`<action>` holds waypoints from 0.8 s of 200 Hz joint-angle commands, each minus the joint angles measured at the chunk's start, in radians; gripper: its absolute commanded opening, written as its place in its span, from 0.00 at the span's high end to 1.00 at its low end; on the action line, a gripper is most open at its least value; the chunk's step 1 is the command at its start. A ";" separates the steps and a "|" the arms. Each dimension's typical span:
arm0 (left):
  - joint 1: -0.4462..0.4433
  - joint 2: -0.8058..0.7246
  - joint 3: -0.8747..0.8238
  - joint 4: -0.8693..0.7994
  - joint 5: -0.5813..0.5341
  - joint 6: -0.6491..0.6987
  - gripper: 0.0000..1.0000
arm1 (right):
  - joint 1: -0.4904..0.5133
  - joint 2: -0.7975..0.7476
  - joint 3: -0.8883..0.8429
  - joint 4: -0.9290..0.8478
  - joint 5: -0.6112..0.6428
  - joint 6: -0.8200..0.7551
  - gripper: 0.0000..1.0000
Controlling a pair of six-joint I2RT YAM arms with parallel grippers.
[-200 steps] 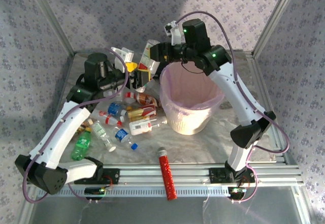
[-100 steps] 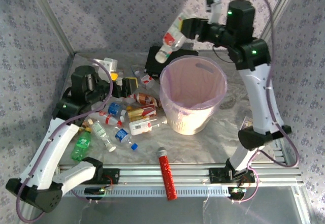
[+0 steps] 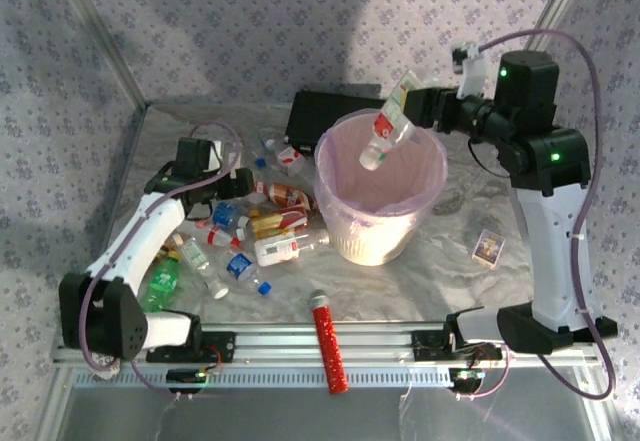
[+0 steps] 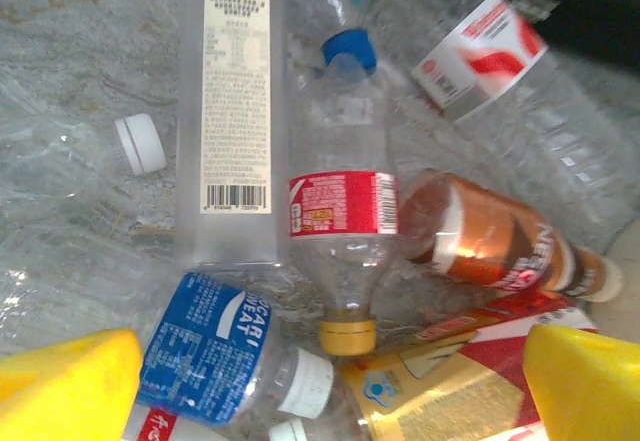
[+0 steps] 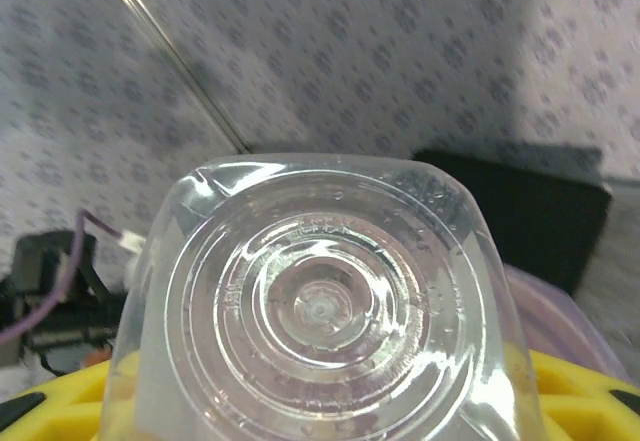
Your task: Put the plastic bottles in the bin
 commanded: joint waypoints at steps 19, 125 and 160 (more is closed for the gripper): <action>0.009 0.103 0.019 0.048 -0.056 0.051 0.06 | 0.060 -0.057 -0.208 -0.044 0.163 -0.088 0.49; 0.049 0.363 0.127 0.141 -0.110 0.073 0.17 | 0.168 -0.086 -0.526 0.047 0.306 -0.079 0.29; 0.049 0.428 0.179 0.144 -0.130 0.076 0.20 | 0.169 -0.125 -0.498 0.001 0.310 -0.087 0.13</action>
